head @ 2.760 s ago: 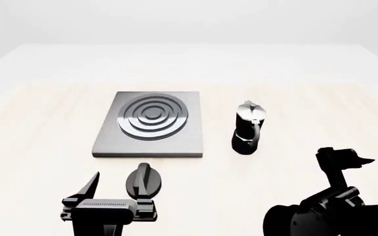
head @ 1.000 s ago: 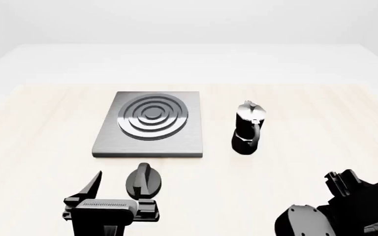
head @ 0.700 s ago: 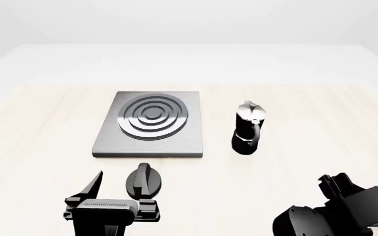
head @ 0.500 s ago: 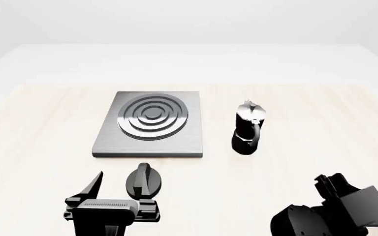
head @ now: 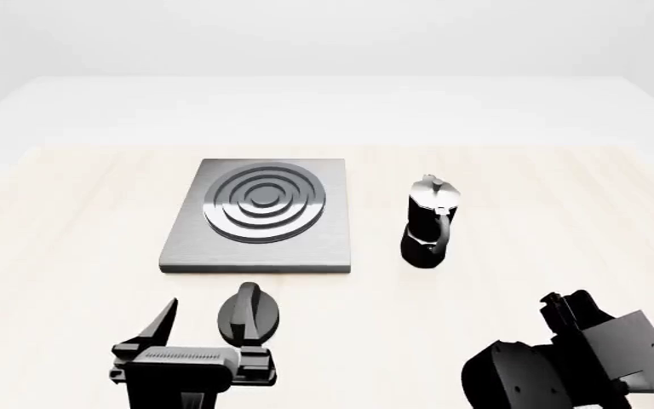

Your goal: Put the frying pan on the stove.

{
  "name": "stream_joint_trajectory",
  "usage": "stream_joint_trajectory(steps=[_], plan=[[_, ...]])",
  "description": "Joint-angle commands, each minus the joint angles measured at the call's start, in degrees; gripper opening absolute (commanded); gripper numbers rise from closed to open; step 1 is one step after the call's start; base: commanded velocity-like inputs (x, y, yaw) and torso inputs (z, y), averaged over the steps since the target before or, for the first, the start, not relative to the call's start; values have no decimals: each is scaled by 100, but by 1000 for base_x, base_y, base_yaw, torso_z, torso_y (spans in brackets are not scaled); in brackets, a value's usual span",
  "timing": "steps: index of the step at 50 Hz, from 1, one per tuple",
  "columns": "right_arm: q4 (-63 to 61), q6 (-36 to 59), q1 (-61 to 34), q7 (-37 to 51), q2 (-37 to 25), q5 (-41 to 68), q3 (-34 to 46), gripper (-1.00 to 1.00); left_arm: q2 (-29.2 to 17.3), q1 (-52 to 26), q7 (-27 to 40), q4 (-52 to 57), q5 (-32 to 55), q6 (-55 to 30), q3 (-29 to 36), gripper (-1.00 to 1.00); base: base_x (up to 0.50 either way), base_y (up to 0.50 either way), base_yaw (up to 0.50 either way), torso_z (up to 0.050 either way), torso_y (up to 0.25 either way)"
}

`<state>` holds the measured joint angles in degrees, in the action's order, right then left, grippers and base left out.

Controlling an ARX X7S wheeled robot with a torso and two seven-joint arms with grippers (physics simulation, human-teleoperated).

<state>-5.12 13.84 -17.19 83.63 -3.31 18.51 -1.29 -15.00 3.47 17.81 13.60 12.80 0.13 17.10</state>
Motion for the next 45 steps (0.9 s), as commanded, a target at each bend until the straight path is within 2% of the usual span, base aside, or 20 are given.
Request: stream_joint_trajectory(steps=[1,45], plan=[[214,-82,-117,93,19,-5,41,100,-27,25,28,16,20,32,14,100,0,0,0,0,0],[1571,-535,-834,405,170,164,-175,100,-98,43,90,-33,105,170,72,100,0,0,0,0,0]])
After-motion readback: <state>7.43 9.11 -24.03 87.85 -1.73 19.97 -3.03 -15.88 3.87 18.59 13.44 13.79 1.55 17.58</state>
